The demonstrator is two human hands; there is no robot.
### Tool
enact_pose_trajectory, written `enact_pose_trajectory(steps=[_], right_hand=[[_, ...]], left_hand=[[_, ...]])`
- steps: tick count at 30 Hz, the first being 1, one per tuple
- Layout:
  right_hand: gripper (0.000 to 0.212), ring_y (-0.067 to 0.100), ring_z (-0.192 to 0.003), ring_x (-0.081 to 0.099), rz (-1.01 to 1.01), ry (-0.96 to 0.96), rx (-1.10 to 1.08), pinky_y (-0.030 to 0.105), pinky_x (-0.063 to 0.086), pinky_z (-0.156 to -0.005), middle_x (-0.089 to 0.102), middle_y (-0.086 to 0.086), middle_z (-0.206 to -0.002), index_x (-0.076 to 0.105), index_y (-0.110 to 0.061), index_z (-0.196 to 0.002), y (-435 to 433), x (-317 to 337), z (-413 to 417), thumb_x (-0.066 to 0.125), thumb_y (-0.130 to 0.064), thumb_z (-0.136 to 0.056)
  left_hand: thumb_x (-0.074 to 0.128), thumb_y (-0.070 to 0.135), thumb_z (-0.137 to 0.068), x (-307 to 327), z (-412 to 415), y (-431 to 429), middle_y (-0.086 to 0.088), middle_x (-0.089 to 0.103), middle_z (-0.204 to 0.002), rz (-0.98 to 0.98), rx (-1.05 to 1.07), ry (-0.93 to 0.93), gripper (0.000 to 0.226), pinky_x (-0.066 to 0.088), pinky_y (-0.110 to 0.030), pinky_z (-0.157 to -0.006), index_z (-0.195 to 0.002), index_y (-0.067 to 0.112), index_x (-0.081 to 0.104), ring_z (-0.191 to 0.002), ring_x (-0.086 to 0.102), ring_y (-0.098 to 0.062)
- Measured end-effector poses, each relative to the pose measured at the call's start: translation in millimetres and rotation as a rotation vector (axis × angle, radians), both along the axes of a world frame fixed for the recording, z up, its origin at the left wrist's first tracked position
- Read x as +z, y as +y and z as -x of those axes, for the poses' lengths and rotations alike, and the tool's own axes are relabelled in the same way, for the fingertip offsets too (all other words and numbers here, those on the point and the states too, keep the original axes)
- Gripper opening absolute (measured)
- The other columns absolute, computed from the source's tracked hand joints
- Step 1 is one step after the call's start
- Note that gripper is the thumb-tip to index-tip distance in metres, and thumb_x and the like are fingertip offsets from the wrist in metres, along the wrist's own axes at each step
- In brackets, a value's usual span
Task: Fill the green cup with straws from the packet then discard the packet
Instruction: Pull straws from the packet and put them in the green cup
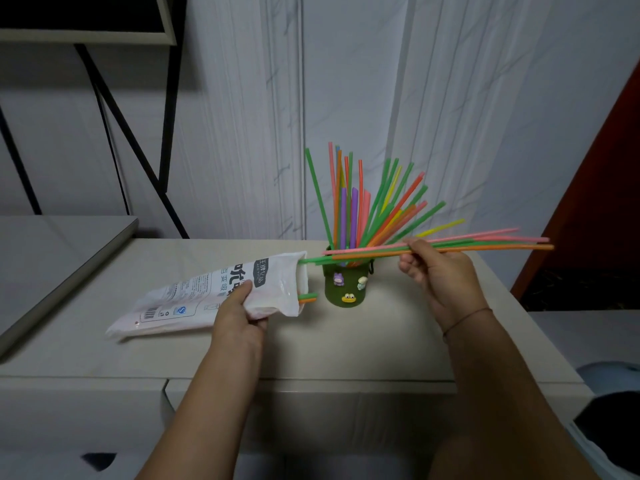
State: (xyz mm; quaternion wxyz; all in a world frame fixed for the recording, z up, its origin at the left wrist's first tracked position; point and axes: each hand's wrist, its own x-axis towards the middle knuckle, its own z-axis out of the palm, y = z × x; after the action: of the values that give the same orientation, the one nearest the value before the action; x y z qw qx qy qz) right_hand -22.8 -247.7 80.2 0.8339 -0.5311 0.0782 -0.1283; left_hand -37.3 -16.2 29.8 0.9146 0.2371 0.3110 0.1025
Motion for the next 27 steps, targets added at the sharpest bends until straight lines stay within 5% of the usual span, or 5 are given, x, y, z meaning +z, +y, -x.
enact_pose_trajectory(steps=[6,12,16,22,27], right_hand=[[0.01,0.005,-0.04,0.056,0.014,-0.022,-0.083,0.015,0.052,-0.048,0.058,-0.003,-0.041,0.061,0.001,-0.076,-16,0,-6,0.062,-0.003,-0.086],[0.015,0.005,-0.039,0.057,0.039,-0.054,-0.156,0.013,0.052,-0.048,0.057,-0.004,-0.038,0.059,-0.001,-0.071,-25,3,-8,0.061,-0.002,-0.086],[0.017,0.006,-0.038,0.057,0.142,-0.069,-0.191,0.013,0.052,-0.048,0.059,0.003,-0.047,0.06,-0.003,-0.069,-27,5,-10,0.061,-0.004,-0.086],[0.016,0.006,-0.037,0.058,0.223,-0.075,-0.211,0.013,0.053,-0.049,0.06,-0.004,-0.04,0.06,-0.006,-0.069,-35,11,-17,0.062,-0.005,-0.086],[0.017,0.006,-0.038,0.059,0.311,-0.071,-0.199,0.014,0.054,-0.05,0.061,-0.004,-0.04,0.061,-0.006,-0.068,-37,10,-25,0.063,-0.007,-0.085]], left_hand=[[0.061,0.001,-0.088,2,1,-2,-0.002,0.066,-0.098,0.001,-0.01,0.01,0.044,0.053,-0.027,-0.042,-0.13,0.012,0.056,-0.073,0.062,-0.015],[0.062,0.001,-0.087,3,1,1,-0.005,0.064,-0.126,0.007,-0.004,0.037,0.025,0.054,-0.028,-0.044,-0.106,0.016,0.058,-0.088,0.065,-0.018],[0.062,0.001,-0.087,3,1,1,-0.005,0.065,-0.122,0.009,0.0,0.03,0.03,0.054,-0.027,-0.044,-0.114,0.013,0.059,-0.075,0.062,-0.015],[0.062,-0.001,-0.086,2,0,2,-0.005,0.067,-0.116,0.035,-0.004,0.023,0.016,0.056,-0.029,-0.053,-0.094,0.013,0.059,-0.075,0.063,-0.016],[0.062,-0.001,-0.086,3,-2,1,-0.005,0.066,-0.106,0.033,0.014,0.035,0.03,0.054,-0.029,-0.043,-0.113,0.014,0.058,-0.073,0.062,-0.016]])
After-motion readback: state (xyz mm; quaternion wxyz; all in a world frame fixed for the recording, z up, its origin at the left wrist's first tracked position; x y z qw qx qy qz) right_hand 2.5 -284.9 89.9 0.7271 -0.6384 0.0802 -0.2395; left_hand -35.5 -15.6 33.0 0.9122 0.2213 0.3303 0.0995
